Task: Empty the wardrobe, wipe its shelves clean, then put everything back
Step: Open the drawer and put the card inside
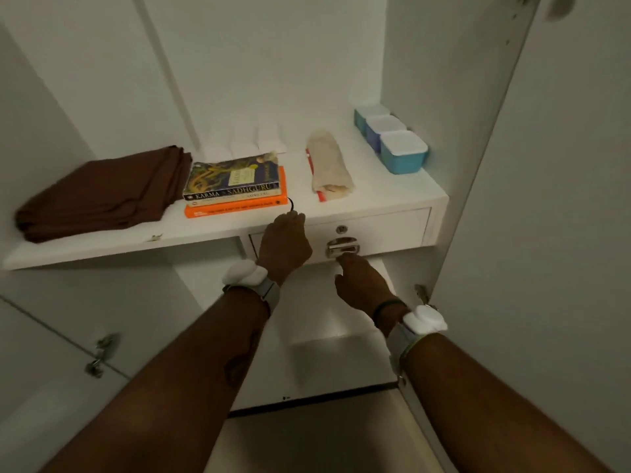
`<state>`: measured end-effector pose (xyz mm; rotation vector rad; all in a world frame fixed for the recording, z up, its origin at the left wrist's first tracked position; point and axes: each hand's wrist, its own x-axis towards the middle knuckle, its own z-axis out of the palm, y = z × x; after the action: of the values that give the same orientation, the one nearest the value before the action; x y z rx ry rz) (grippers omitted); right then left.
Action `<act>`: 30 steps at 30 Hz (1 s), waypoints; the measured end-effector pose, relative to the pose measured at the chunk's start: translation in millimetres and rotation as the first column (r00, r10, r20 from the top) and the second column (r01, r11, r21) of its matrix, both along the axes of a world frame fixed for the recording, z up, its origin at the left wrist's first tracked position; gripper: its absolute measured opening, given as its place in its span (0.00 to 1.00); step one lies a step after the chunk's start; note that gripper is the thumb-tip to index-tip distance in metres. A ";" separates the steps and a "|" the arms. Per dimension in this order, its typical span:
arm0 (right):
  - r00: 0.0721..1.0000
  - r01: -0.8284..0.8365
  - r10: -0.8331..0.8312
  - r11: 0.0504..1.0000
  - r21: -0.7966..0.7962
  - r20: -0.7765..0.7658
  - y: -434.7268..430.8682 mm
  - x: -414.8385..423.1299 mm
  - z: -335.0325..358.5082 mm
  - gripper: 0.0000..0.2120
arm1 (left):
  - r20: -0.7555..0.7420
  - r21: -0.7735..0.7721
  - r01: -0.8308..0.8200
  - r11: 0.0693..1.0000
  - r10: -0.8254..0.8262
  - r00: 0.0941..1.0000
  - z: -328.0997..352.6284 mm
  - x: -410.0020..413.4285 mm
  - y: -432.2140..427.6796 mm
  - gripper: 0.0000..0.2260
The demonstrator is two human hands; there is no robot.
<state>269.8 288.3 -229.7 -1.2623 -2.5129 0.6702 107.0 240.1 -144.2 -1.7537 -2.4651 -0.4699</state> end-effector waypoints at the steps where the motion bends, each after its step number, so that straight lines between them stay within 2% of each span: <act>1: 0.999 -0.026 0.026 1.000 -0.004 0.023 10.6 -6.7 -3.5 0.26 | 0.015 -0.024 -0.012 1.000 0.012 1.000 1.3 1.3 0.5 0.23; 5: 0.988 -0.080 0.086 0.995 -0.051 0.129 35.3 -22.8 -20.8 0.35 | 0.032 0.015 -0.040 0.999 0.039 0.999 -1.4 -0.3 4.7 0.26; 9: 0.985 -0.063 0.042 0.991 0.117 0.168 36.9 -28.8 -38.6 0.34 | 0.064 0.022 -0.049 0.999 0.048 0.997 -5.7 -0.8 10.6 0.27; 11: 0.983 -0.050 0.015 0.980 0.191 0.182 40.0 -36.7 -40.0 0.29 | 0.089 0.032 -0.051 0.998 0.048 0.995 -10.8 -1.3 10.3 0.29; 14: 0.993 -0.023 -0.015 0.944 0.328 0.115 43.6 -43.0 -38.0 0.15 | 0.106 0.018 -0.048 0.999 0.046 0.993 -17.5 -3.0 9.2 0.30; 18: 0.999 0.023 -0.005 0.893 0.449 -0.041 47.0 -33.2 -35.9 0.08 | -0.022 -0.077 -0.096 0.992 0.094 0.995 -16.5 5.8 10.3 0.32; 20: 0.993 0.042 0.007 0.910 0.413 -0.116 45.1 -30.3 -37.6 0.09 | -0.047 -0.081 -0.109 0.991 0.106 0.993 -27.7 15.6 4.7 0.32; 24: 0.993 0.026 0.013 0.947 0.319 -0.118 36.0 -21.8 -49.3 0.15 | -0.081 0.017 0.002 1.000 -0.001 0.997 -65.1 27.9 -21.7 0.31; 26: 0.990 0.033 0.011 0.952 0.305 -0.142 34.5 -19.4 -53.2 0.16 | -0.094 0.062 -0.004 0.998 0.010 0.995 -77.2 26.1 -31.4 0.30; 30: 0.998 -0.008 0.025 0.956 0.292 -0.053 25.5 -12.4 -51.3 0.16 | -0.120 0.141 -0.048 0.989 0.065 0.991 -87.8 11.4 -42.3 0.26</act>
<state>257.4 313.8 -281.0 -1.1021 -2.4659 0.3153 118.4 197.9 -232.0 -1.6050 -2.3309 -0.4963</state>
